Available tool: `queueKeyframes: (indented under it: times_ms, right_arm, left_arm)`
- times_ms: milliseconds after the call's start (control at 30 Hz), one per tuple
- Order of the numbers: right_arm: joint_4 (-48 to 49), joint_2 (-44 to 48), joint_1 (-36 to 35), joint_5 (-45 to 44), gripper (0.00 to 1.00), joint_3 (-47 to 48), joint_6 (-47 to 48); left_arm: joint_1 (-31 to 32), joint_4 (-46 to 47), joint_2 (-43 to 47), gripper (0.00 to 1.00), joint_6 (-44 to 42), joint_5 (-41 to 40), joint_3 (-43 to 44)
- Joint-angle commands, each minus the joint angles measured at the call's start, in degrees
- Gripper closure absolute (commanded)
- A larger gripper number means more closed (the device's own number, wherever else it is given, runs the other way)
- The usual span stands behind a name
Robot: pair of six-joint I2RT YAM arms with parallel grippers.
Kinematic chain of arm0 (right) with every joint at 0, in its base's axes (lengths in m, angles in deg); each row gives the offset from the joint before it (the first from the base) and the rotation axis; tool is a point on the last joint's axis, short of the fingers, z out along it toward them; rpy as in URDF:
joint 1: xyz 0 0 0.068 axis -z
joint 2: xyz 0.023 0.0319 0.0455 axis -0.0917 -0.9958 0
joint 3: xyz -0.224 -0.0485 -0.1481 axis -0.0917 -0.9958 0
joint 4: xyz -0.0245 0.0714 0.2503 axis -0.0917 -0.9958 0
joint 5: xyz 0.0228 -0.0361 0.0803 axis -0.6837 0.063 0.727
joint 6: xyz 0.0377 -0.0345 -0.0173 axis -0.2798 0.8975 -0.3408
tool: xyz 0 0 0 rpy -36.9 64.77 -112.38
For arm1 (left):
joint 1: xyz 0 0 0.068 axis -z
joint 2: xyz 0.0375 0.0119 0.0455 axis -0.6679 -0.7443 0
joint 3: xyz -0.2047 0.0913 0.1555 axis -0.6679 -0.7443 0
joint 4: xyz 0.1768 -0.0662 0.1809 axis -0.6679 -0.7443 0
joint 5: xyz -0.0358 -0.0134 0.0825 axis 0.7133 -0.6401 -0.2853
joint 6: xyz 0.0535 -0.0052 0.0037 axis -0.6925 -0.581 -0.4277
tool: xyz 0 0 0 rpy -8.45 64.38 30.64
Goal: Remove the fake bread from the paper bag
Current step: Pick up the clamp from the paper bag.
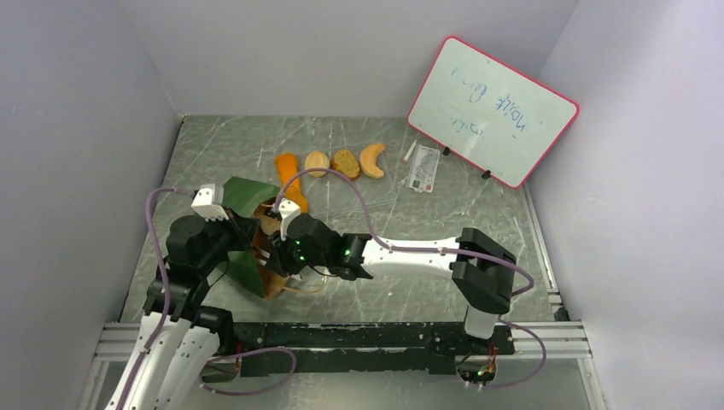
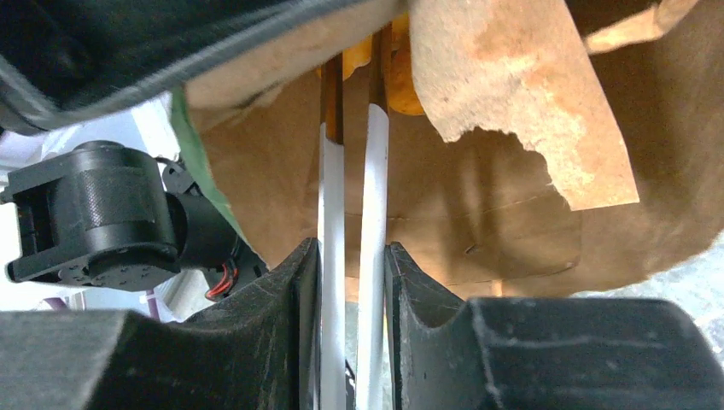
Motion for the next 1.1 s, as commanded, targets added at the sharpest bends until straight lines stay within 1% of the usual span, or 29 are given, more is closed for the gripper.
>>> queueKeyframes:
  times_ms: [0, 400, 600, 900, 1067]
  right_arm:
    - [-3.21, 3.73, 0.23, -0.06, 0.72, 1.39, -1.72]
    - [-8.23, 12.29, 0.75, -3.97, 0.70, -3.42, -5.63]
    - [-8.24, 14.86, 2.96, -1.72, 0.70, -7.13, -8.94]
    - [-6.13, 15.07, 6.08, 2.88, 0.70, -11.19, -14.92]
    - [-6.47, 16.39, 6.60, 3.01, 0.70, -13.39, -17.05]
  left_arm:
    - [-0.03, 1.13, 1.43, 0.93, -1.98, 4.00, 3.43]
    - [-0.01, -1.37, 0.91, 0.93, -2.71, 1.17, 4.92]
    - [-0.01, -1.02, 1.03, 0.93, -1.61, -0.55, 4.24]
    - [-0.01, 1.35, 0.53, 0.93, 0.47, -1.43, 2.03]
    - [-0.01, 1.28, 1.13, 0.93, 1.00, -3.84, 1.33]
